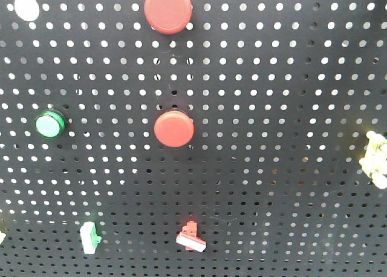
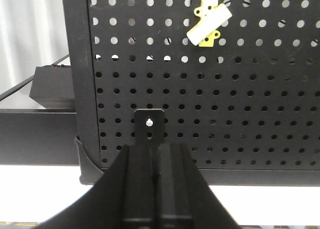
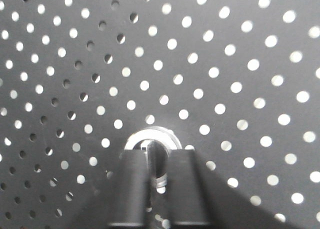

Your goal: Rotate knob clockwise with right arm

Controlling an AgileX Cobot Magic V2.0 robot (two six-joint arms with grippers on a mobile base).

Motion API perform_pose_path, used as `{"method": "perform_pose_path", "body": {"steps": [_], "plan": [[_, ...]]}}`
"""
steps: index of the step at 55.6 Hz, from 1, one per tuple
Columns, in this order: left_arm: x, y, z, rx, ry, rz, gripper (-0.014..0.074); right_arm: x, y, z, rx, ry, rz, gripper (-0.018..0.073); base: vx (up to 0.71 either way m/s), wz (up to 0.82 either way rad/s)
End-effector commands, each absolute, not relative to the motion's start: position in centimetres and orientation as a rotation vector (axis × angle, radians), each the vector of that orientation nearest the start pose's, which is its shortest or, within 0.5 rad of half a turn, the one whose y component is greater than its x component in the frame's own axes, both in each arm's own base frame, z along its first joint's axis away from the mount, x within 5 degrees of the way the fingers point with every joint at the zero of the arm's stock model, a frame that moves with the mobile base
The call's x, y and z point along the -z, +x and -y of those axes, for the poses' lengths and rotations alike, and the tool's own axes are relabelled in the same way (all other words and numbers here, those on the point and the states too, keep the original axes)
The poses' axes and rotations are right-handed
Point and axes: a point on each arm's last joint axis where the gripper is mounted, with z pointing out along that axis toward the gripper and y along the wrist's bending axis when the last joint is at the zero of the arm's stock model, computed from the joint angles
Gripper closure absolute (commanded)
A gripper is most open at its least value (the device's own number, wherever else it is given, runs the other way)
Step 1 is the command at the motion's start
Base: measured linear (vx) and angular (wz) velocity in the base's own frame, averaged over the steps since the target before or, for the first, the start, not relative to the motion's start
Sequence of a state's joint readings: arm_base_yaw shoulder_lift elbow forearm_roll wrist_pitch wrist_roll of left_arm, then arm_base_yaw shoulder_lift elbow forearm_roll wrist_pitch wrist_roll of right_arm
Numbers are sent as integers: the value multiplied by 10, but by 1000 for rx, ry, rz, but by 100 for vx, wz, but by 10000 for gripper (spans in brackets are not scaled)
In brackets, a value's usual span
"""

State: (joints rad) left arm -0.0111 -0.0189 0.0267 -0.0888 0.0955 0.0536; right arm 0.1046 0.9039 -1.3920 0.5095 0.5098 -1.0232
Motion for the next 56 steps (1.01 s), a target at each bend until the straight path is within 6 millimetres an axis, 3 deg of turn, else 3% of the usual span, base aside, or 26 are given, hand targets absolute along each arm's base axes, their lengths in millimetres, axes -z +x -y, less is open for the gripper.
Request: {"method": "perform_pose_path", "body": {"steps": [1,23,32,47,56], "plan": [[-201,56,1,44,-20,-1501,603,-546,138,-35,201,-607,-1239,258,0,0],[-201,56,1,44,-20,-1501,603,-543,147,-37,188,-614,-1261,267,0,0],[-201,56,1,44,-20,-1502,603,-540,154,-37,186,-615,-1276,354,0,0],[-201,56,1,44,-20,-1502,603,-538,159,-38,178,-614,-1289,571,0,0],[-201,56,1,44,-20,-1502,603,-539,159,-39,13,-501,-1322,569,0,0]]}}
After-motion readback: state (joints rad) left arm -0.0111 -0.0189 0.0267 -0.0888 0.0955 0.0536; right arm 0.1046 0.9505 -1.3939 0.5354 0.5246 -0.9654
